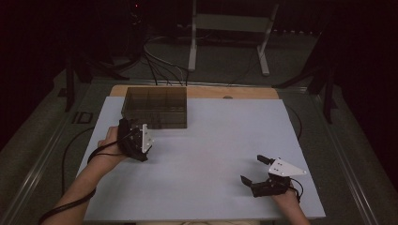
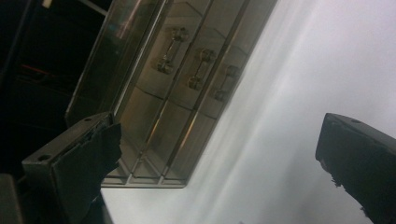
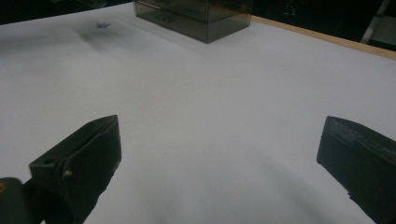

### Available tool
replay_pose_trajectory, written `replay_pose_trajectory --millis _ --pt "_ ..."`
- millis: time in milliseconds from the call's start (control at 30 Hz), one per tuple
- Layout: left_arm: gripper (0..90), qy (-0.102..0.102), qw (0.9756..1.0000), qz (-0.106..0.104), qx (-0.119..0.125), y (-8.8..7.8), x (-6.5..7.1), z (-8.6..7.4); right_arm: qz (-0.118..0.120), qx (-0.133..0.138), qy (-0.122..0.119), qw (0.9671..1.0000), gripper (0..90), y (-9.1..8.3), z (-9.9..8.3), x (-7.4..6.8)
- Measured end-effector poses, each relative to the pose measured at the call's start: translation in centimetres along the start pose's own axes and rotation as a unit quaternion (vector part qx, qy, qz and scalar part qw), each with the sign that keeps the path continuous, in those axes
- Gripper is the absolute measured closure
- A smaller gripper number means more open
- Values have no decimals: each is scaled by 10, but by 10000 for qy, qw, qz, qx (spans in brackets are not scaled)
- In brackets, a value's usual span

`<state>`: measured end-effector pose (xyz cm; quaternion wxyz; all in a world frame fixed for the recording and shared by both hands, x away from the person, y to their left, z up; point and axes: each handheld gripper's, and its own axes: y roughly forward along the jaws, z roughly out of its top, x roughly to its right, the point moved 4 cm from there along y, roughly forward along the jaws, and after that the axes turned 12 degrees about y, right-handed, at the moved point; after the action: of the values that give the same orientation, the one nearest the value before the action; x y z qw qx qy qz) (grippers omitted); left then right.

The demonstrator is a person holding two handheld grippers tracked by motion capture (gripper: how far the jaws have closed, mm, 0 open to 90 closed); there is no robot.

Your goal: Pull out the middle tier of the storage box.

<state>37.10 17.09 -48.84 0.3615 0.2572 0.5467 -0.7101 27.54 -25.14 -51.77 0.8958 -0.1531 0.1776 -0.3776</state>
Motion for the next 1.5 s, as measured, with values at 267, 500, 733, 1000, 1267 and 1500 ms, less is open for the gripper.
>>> replay_pose_trajectory --millis 267,500,733,1000,1267,1500 --pt "91 589 9967 437 -359 10 7 -1 8 -10 14 10000 0 0 0 0" --pt "201 968 9898 882 -556 18 11 1 6 -17 17 10000 0 1 0 0" --pt "281 1311 9799 1269 -811 27 14 2 -17 -31 -29 10000 0 1 -1 0" --pt "421 1560 9752 1311 -860 34 18 6 -5 -30 -14 10000 0 0 -1 0" --pt "501 1754 9715 1251 -990 45 24 11 -8 -26 -18 10000 0 0 0 1" --pt "579 1888 9673 1331 -1046 53 25 15 -7 -27 -8 10000 0 -1 0 1"
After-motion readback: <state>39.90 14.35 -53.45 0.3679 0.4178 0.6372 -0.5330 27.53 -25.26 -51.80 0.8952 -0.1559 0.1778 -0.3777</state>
